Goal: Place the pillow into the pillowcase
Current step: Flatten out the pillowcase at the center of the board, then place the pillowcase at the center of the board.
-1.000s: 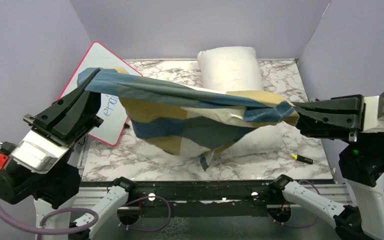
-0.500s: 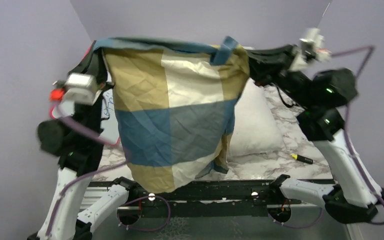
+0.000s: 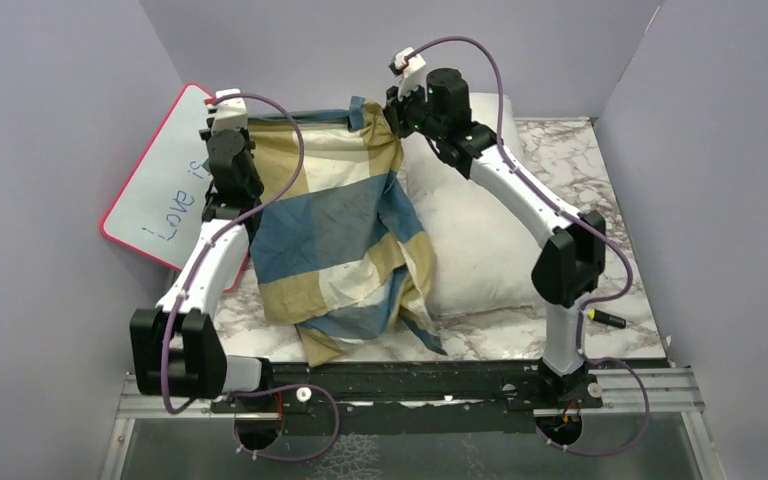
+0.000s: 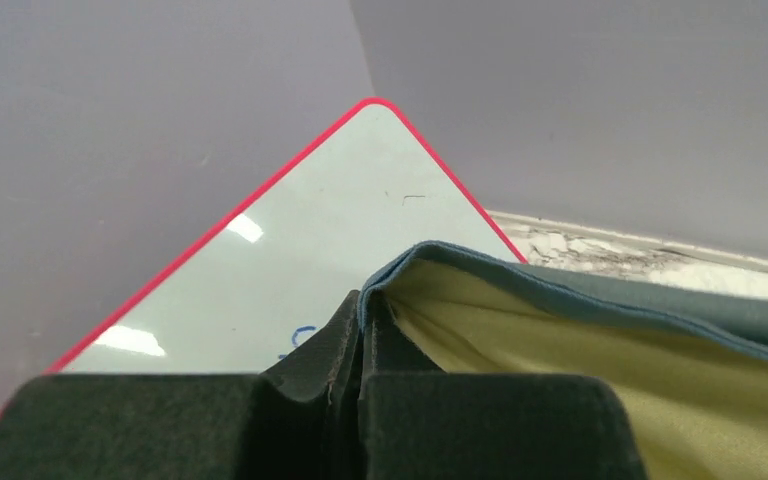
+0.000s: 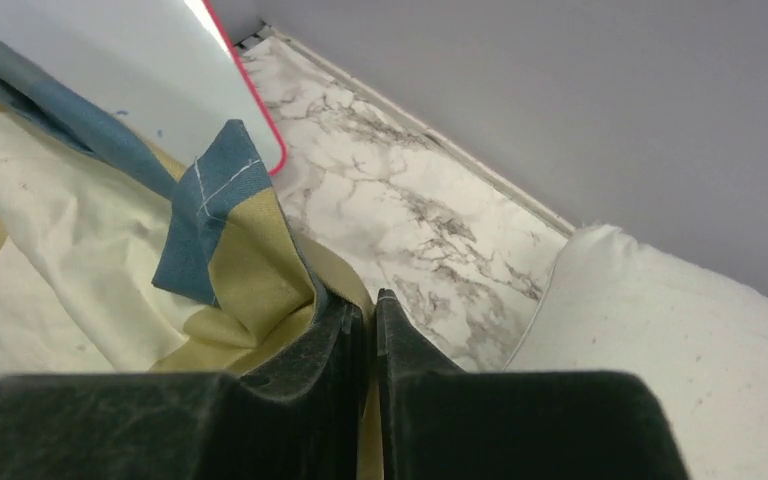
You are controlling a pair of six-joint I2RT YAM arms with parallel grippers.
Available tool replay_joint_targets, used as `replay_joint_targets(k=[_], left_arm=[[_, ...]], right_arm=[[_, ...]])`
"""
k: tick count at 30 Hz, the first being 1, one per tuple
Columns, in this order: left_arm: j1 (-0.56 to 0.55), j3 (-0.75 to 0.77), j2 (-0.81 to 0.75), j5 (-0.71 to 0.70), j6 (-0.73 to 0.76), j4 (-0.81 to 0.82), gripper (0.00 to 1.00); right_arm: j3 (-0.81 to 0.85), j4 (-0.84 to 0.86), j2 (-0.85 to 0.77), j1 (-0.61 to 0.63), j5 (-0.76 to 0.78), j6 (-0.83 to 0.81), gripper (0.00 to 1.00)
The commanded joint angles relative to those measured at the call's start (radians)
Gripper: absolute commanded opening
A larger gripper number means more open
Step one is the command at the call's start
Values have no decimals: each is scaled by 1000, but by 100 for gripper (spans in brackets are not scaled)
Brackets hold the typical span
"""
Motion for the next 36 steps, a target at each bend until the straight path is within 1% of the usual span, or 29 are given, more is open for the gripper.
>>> replay_joint_targets(k=[1,3,4,6,8,9,10,11,12,13,14,15,16,17,19,20,21,22,24,28,30,32,34,36], left_arm=[[48,135,163,-177,-145,97,0],[61,211,245,-249,-151,100,0],[64,243,282,-259,-154,100,0],[66,294,332,-256,-160,99,0],[67,304,352,-214,-185,98,0],[66,300,353,-189,-199,98,7],[66,291,350,-164,-210,97,21],[65,278,344,-138,-222,94,35],[65,263,330,-107,-235,91,47],[65,245,315,-81,-252,88,58],[65,225,292,-54,-282,84,69],[65,202,265,-27,-311,80,78],[65,177,236,5,-343,74,83],[65,151,201,43,-366,72,87],[64,109,131,143,-426,40,90],[61,94,101,202,-450,-3,96],[56,87,69,250,-476,-45,98],[48,82,40,293,-502,-85,99],[32,59,-2,389,-525,-115,99],[3,-4,-67,513,-506,-71,99],[-11,6,-79,491,-482,-98,99],[-19,22,-82,445,-457,-126,99],[-19,46,-64,412,-437,-149,99],[-18,109,-18,384,-407,-208,99]], right_arm=[[213,2,112,-60,30,8,19],[284,-50,157,-78,58,42,31],[296,-78,161,-83,64,51,38],[272,-120,139,-85,93,50,53],[199,-142,91,-86,152,49,66],[151,-148,61,-88,184,51,71],[105,-153,31,-89,225,54,77],[66,-163,4,-90,253,58,85],[34,-178,-18,-92,277,61,95],[8,-197,-39,-95,302,63,99],[-16,-217,-57,-98,325,67,100],[-32,-237,-74,-103,341,67,100],[-45,-255,-89,-109,346,67,100],[-58,-273,-102,-116,347,67,100],[-82,-299,-124,-132,346,67,100],[-90,-306,-128,-142,340,88,100],[-96,-306,-128,-152,331,95,100],[-100,-299,-126,-162,312,96,100],[-105,-279,-117,-172,254,85,99],[-81,-264,-103,-173,86,48,98],[-72,-269,-110,-172,62,56,98],[-70,-277,-120,-173,84,66,98],[-72,-294,-129,-174,92,67,98],[-82,-312,-145,-174,71,101,98]])
